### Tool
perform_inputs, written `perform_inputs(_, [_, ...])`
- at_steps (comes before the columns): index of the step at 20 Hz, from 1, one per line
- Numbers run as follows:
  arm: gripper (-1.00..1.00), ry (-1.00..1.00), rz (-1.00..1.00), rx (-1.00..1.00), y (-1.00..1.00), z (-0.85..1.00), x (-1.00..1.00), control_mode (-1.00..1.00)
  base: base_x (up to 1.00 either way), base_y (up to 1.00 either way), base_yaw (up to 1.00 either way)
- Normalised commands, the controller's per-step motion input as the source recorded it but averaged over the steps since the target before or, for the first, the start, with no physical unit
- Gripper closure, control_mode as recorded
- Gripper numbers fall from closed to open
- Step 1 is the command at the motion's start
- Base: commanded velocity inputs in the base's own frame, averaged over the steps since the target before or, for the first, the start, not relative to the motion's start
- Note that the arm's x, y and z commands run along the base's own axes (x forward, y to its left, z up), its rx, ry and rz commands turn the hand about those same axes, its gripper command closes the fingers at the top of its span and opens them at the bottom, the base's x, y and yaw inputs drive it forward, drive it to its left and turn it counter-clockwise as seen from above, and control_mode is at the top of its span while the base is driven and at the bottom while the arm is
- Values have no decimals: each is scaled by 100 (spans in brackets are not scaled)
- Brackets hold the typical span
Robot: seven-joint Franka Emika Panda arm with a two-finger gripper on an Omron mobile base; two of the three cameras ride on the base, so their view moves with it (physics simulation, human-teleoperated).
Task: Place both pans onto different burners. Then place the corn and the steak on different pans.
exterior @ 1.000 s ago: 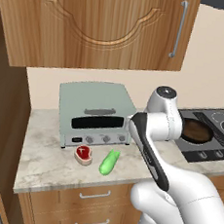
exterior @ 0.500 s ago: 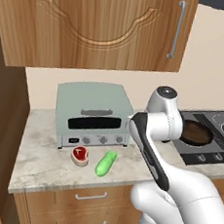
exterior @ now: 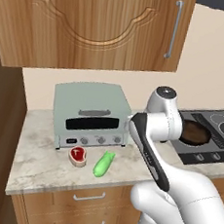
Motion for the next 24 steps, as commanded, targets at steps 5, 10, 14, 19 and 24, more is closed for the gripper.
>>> perform_inputs(5, [-100,2,-3,0,5,0,-2,-100,0,0,0])
perform_inputs(10, [-100,13,-5,1,35,0,-22,-100,0,0,0])
perform_inputs(14, [-100,21,-8,1,47,0,-19,-100,0,0,0])
perform_inputs(19, [-100,21,-12,2,47,-5,-1,-100,0,0,0])
perform_inputs(24, [-100,12,-8,0,30,-35,0,-100,0,0,0])
